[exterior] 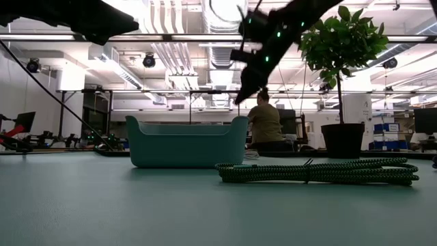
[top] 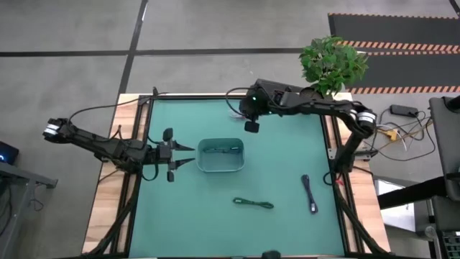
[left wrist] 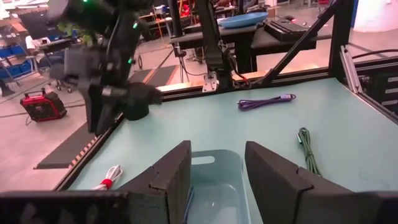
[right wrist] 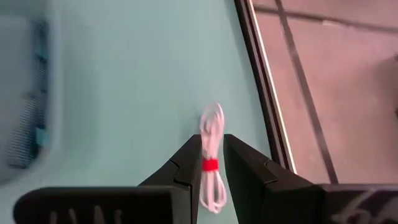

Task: Pick and place USB-C Cables
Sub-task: Put the white charger cable into the green bin

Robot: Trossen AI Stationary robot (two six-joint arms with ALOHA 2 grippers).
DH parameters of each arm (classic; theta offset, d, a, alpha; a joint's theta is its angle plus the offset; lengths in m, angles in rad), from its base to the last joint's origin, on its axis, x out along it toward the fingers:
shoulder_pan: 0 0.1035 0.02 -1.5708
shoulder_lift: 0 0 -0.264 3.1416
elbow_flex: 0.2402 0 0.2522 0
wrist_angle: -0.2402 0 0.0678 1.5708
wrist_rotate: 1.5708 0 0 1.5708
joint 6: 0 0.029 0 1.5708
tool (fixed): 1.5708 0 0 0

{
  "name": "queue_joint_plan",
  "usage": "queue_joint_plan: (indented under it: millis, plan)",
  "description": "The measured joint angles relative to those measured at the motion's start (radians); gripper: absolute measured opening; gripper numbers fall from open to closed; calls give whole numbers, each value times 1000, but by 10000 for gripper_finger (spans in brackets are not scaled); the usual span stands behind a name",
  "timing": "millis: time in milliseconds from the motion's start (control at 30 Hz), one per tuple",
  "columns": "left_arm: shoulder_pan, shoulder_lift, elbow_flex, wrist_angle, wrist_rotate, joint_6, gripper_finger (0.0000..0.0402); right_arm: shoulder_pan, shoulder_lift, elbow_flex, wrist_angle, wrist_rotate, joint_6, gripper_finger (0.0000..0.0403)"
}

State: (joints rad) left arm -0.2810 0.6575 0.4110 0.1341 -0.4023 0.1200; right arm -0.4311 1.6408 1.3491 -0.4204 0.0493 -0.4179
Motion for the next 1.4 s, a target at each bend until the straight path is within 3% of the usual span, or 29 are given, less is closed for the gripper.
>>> queue_joint_plan:
  millis: [167,333,600,1133,1400]
  plan:
    - [0,2,0,0,0,0,137,-60,79,0,0,-8,-13,59]
    - [0,3,0,0,0,0,137,-86,136,-1,0,-85,-29,59]
    - [0,3,0,0,0,0,137,-116,175,-1,33,-84,4,64]
    - [0,8,0,14,0,0,137,-137,177,-16,59,-83,25,199]
    - [0,8,0,14,0,0,137,-128,186,-56,113,-84,43,210]
